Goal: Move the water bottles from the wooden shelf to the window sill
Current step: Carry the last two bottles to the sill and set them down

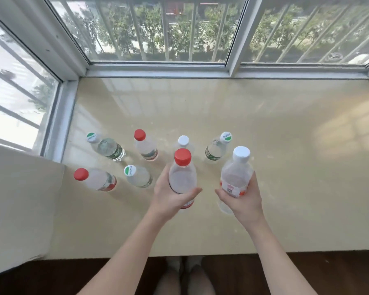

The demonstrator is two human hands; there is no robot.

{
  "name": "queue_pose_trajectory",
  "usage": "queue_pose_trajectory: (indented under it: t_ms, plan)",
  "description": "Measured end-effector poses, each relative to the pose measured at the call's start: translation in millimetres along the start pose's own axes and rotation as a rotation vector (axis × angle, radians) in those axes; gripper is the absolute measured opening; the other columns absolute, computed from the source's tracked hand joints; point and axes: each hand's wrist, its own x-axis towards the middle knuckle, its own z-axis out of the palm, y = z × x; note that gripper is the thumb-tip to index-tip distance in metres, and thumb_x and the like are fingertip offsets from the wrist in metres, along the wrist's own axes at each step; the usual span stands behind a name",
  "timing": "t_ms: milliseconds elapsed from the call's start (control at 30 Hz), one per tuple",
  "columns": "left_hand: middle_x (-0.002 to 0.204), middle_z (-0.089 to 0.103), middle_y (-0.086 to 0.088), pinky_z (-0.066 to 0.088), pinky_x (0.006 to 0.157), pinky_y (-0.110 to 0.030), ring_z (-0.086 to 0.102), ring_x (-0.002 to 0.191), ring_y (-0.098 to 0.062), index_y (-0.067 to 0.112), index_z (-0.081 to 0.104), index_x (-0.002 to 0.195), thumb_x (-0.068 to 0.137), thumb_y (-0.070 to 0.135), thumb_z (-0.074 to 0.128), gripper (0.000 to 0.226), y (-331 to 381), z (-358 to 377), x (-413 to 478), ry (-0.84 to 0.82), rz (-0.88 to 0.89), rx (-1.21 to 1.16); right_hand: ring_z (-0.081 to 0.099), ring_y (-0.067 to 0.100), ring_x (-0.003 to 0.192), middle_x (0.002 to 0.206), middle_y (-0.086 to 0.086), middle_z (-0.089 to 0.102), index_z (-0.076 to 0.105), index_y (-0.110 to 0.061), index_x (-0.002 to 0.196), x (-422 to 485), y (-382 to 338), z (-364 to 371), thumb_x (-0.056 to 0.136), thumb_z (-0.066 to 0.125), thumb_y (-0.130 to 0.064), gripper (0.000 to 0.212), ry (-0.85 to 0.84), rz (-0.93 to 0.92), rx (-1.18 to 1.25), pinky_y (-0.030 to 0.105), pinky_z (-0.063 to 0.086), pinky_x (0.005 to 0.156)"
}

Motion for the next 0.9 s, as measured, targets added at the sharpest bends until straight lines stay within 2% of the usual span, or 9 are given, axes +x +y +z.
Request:
queue_pose_trajectory:
  t_ms: [100, 133, 233, 300, 433, 533, 700, 767, 900]
  plan:
    - [0.084, 0.064, 0.018, 0.051, 0.067, -0.016, 0.063, 0.078, -0.002, 0.021, 0.059, 0.106, 0.063, 0.021, 0.088, 0.052, -36.3, 14.4, 18.8, 0.001, 0.004, -0.009, 0.069, 0.022, 0.093, 0.102, 0.002, 0.069, 0.053, -0.023, 0.113, 23.9, 35.3, 2.3, 0.059, 0.089, -0.027, 0.065, 0.014, 0.013, 0.012, 0.036, 0.057, 0.081]
    - [0.085, 0.064, 0.02, 0.051, 0.067, -0.016, 0.062, 0.078, -0.001, 0.021, 0.058, 0.108, 0.063, 0.02, 0.088, 0.054, -48.3, 18.2, 25.4, 0.01, 0.008, -0.011, 0.069, 0.023, 0.095, 0.105, 0.005, 0.069, 0.054, -0.02, 0.115, 32.2, 48.0, 3.8, 0.059, 0.09, -0.027, 0.067, 0.014, 0.025, 0.013, 0.035, 0.057, 0.081]
    - [0.095, 0.067, 0.011, 0.058, 0.078, -0.039, 0.064, 0.091, -0.015, 0.028, 0.058, 0.112, 0.058, 0.035, 0.089, 0.063, -83.9, 26.0, 44.8, 0.04, 0.026, -0.001, 0.069, 0.017, 0.089, 0.103, 0.011, 0.07, 0.06, -0.006, 0.111, 56.8, 82.5, 12.4, 0.058, 0.09, -0.029, 0.066, -0.009, 0.035, -0.001, 0.023, 0.054, 0.073]
    - [0.097, 0.067, 0.008, 0.058, 0.081, -0.045, 0.064, 0.093, -0.017, 0.028, 0.058, 0.111, 0.056, 0.038, 0.09, 0.064, -104.6, 29.9, 55.7, 0.063, 0.041, 0.003, 0.069, 0.02, 0.089, 0.099, 0.012, 0.071, 0.062, -0.004, 0.106, 71.1, 102.3, 19.7, 0.055, 0.092, -0.037, 0.067, -0.012, 0.025, -0.025, 0.03, 0.055, 0.073]
    - [0.095, 0.067, 0.022, 0.049, 0.08, -0.015, 0.063, 0.093, -0.003, 0.034, 0.055, 0.107, 0.057, 0.033, 0.092, 0.062, -128.9, 34.9, 65.0, 0.134, 0.097, 0.034, 0.067, 0.036, 0.092, 0.098, 0.017, 0.069, 0.06, -0.001, 0.102, 88.2, 135.6, 29.5, 0.056, 0.095, -0.037, 0.069, -0.004, 0.011, -0.01, 0.05, 0.058, 0.079]
    - [0.093, 0.063, 0.035, 0.041, 0.077, -0.004, 0.059, 0.089, 0.011, 0.041, 0.051, 0.104, 0.055, 0.033, 0.094, 0.066, -135.2, 38.2, 69.2, 0.175, 0.148, 0.088, 0.066, 0.041, 0.091, 0.098, 0.023, 0.067, 0.058, 0.004, 0.103, 94.1, 146.9, 33.5, 0.057, 0.097, -0.033, 0.071, 0.013, -0.004, 0.04, 0.056, 0.057, 0.079]
    - [0.093, 0.062, 0.039, 0.041, 0.079, -0.003, 0.059, 0.089, 0.013, 0.039, 0.049, 0.106, 0.053, 0.038, 0.086, 0.064, -139.8, 40.5, 71.7, 0.171, 0.161, 0.1, 0.067, 0.037, 0.098, 0.103, 0.018, 0.069, 0.059, -0.002, 0.11, 94.1, 154.3, 32.0, 0.053, 0.099, -0.044, 0.082, 0.033, -0.014, 0.017, 0.057, 0.055, 0.086]
    - [0.096, 0.062, 0.039, 0.042, 0.081, -0.004, 0.059, 0.093, 0.012, 0.037, 0.049, 0.11, 0.055, 0.035, 0.087, 0.067, -144.5, 38.1, 71.2, 0.149, 0.158, 0.097, 0.067, 0.033, 0.099, 0.104, 0.016, 0.07, 0.059, -0.002, 0.112, 92.5, 154.1, 30.4, 0.051, 0.097, -0.045, 0.084, 0.034, -0.015, 0.003, 0.051, 0.057, 0.089]
    - [0.1, 0.066, 0.022, 0.045, 0.085, -0.012, 0.061, 0.096, 0.006, 0.023, 0.054, 0.118, 0.057, 0.023, 0.094, 0.073, -164.4, 30.3, 71.4, 0.099, 0.108, 0.142, 0.069, 0.023, 0.103, 0.109, 0.005, 0.072, 0.061, -0.011, 0.118, 91.0, 155.6, 25.8, 0.049, 0.096, -0.041, 0.083, -0.008, 0.003, -0.052, 0.043, 0.057, 0.092]
